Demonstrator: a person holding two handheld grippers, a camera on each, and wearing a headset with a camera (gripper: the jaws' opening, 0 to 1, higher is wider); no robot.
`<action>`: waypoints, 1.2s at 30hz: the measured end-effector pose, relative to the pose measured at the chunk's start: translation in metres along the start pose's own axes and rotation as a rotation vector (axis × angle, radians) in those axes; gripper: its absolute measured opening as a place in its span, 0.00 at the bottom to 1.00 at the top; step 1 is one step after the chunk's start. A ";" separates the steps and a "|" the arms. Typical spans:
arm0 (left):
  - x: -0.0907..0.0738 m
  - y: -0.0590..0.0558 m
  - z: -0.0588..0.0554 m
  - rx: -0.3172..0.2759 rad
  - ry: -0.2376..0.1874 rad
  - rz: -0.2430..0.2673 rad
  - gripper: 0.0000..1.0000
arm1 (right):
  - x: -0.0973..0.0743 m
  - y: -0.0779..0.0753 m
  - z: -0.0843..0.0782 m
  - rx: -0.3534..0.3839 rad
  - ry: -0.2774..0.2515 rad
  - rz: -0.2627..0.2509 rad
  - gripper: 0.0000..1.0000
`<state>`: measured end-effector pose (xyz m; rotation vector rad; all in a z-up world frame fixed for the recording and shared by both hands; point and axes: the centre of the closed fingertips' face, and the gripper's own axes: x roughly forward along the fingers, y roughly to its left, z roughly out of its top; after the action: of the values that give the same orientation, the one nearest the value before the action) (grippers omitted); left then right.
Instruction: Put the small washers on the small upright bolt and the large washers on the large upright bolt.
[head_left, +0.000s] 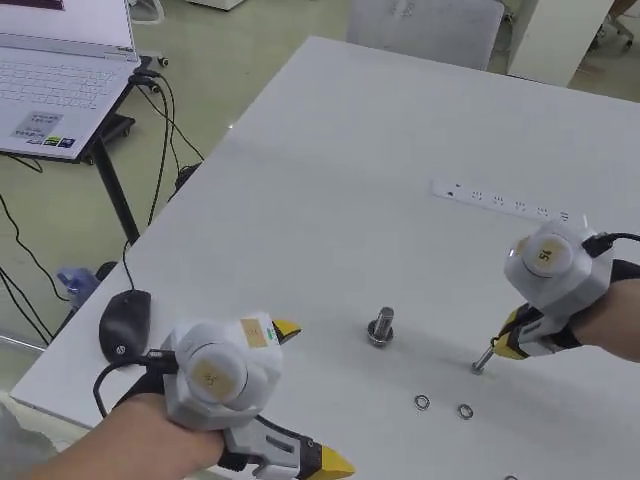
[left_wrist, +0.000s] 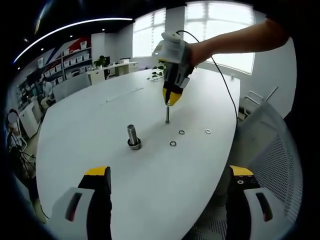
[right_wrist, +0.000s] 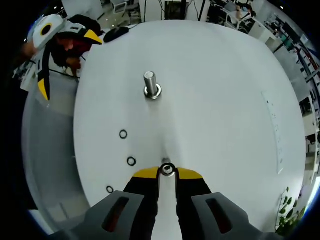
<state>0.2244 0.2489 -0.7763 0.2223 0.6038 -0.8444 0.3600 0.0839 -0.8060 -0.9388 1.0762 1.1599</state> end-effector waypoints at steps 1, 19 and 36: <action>0.000 0.000 -0.001 0.001 0.001 -0.001 0.97 | 0.001 0.000 0.000 -0.002 0.003 0.000 0.12; 0.001 0.001 -0.010 -0.021 0.018 -0.009 0.96 | 0.018 -0.001 -0.003 -0.020 0.035 0.017 0.12; 0.000 0.001 -0.014 -0.027 0.032 -0.003 0.94 | 0.040 0.002 -0.009 -0.059 0.063 0.031 0.12</action>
<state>0.2196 0.2551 -0.7878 0.2105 0.6456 -0.8362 0.3589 0.0848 -0.8471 -1.0136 1.1155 1.1998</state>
